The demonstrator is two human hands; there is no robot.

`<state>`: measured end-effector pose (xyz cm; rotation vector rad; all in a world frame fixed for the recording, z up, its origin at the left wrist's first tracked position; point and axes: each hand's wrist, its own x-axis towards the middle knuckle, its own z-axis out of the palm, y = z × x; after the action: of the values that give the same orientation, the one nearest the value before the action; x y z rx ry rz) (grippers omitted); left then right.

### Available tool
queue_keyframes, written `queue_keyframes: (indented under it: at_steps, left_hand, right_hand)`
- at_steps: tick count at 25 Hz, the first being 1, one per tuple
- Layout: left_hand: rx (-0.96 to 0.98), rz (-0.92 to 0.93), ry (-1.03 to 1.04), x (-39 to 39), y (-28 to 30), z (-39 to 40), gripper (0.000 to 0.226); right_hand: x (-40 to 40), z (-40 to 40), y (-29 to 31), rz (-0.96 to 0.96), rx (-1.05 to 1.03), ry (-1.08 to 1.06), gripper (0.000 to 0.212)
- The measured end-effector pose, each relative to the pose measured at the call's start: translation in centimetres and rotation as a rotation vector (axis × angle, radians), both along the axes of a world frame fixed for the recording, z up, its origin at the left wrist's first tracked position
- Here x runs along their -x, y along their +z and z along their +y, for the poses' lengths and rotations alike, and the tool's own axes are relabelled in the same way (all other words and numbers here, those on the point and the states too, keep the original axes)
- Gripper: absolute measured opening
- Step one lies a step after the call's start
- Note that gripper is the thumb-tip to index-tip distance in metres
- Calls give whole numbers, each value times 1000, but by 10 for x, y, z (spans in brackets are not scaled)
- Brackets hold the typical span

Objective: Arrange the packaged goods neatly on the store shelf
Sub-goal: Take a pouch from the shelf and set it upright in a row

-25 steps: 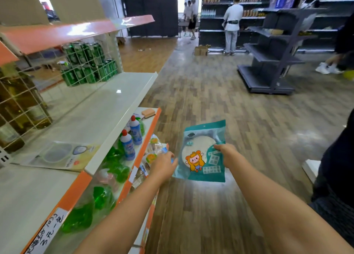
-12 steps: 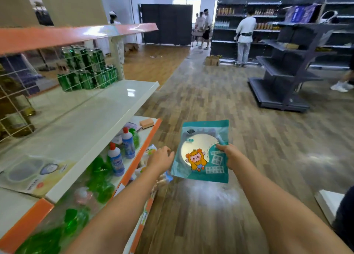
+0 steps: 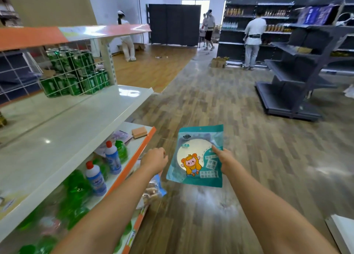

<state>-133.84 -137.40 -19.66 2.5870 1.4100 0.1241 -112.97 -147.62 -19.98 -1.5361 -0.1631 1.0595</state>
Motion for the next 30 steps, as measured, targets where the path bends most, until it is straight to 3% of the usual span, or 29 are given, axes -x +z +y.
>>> queue_keyframes:
  at_steps: [6, 19, 30]
  left_hand:
    - [-54, 152, -69, -55, 1, 82, 30]
    - [-59, 209, -133, -158, -11, 222, 31]
    - [-104, 81, 168, -217, 21, 326, 27]
  right_hand:
    - [-51, 78, -6, -14, 7, -72, 20]
    - [-154, 210, -6, 50, 20, -147, 18]
    - [-239, 375, 35, 1, -3, 158, 16]
